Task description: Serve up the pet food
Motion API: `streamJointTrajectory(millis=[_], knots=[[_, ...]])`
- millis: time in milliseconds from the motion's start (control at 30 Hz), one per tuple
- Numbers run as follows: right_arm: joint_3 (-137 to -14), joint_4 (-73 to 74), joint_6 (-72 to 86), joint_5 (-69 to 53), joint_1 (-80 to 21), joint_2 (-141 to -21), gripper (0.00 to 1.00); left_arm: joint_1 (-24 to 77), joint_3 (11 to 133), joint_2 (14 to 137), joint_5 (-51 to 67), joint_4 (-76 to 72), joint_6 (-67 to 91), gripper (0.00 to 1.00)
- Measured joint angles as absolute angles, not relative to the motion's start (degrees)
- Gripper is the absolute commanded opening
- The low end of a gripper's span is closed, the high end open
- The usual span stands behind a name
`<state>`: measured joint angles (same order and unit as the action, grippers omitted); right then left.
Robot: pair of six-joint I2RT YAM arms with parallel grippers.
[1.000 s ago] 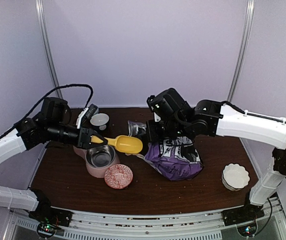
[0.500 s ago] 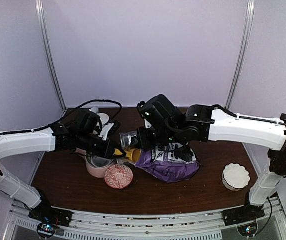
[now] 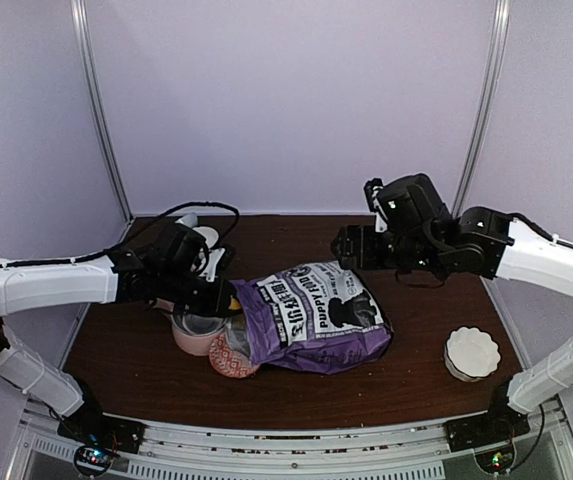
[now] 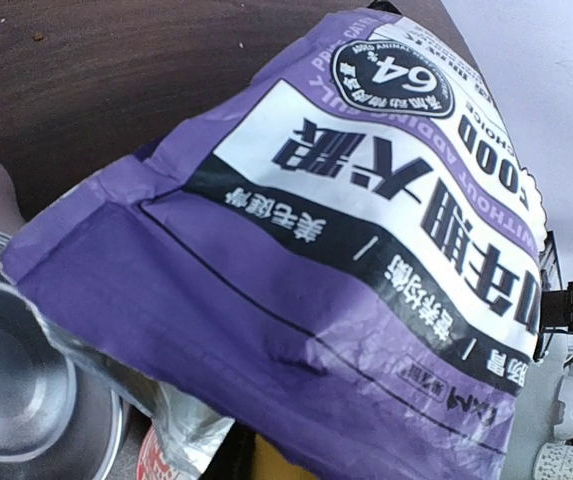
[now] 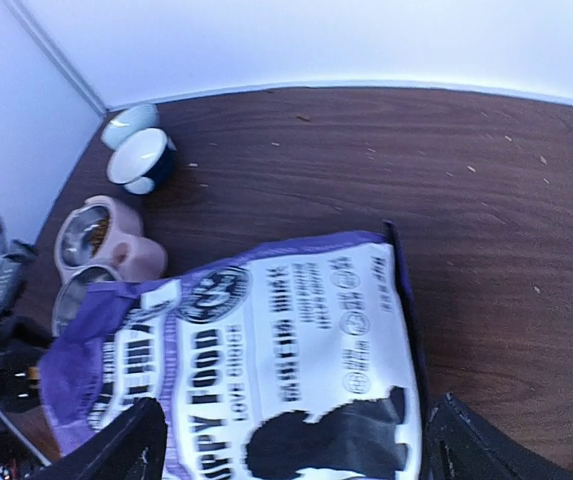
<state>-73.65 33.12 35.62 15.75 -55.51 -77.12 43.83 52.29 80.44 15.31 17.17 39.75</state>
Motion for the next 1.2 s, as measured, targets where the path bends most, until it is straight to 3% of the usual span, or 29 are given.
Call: streamJointTrajectory(millis=[233, 500, 967, 1200], knots=[[-59.8, 33.1, 37.4, 10.4, -45.6, -73.2, 0.8, 43.8, 53.9, 77.7, 13.4, 22.7, 40.0, 0.0], [-52.7, 29.4, 39.1, 4.2, -43.6, -73.9, 0.62, 43.8, 53.8, 77.8, 13.3, 23.5, 41.2, 0.0], [-46.5, 20.8, 43.1, -1.8, -43.4, -79.5, 0.37, 43.9, 55.4, 93.0, 20.3, 5.4, 43.4, 0.0], [-46.1, 19.4, 44.4, -1.9, -42.7, -80.5, 0.34, 44.2, 58.0, 98.7, 23.4, -1.5, 46.1, 0.0]])
